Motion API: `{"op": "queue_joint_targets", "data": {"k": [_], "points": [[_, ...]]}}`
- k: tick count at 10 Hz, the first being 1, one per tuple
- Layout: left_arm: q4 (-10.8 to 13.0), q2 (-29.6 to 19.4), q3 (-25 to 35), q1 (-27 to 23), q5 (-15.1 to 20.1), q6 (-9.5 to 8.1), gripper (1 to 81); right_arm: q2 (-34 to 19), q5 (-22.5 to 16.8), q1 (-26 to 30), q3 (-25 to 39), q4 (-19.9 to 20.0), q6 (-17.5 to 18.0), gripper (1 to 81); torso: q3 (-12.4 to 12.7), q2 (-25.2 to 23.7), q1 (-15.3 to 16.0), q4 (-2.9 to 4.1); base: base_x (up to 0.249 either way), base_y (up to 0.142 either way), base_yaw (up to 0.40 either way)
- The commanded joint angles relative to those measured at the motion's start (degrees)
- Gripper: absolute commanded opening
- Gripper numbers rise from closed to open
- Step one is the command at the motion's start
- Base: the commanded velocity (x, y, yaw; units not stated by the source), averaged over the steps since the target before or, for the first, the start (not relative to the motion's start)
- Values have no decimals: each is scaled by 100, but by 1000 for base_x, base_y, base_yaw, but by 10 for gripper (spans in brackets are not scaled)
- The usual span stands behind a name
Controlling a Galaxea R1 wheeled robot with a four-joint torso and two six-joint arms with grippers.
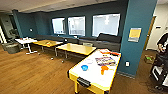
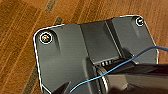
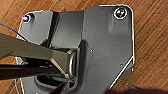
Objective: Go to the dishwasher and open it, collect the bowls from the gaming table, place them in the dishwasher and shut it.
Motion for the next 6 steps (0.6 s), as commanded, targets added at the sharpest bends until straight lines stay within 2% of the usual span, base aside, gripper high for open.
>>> {"op": "queue_joint_targets", "data": {"k": [1,4,6], "points": [[-21,17,8,-310,276,26,811,-6,-271,274,-11,-7,-16,811,0,0,0,0,197,0,0],[-21,17,8,-310,284,26,811,-15,-271,265,-11,-7,-15,811,0,0,0,0,196,0,0],[-21,17,8,-311,284,26,811,-15,-271,265,-11,-7,-15,811,0,0,5,0,193,76,0]]}}
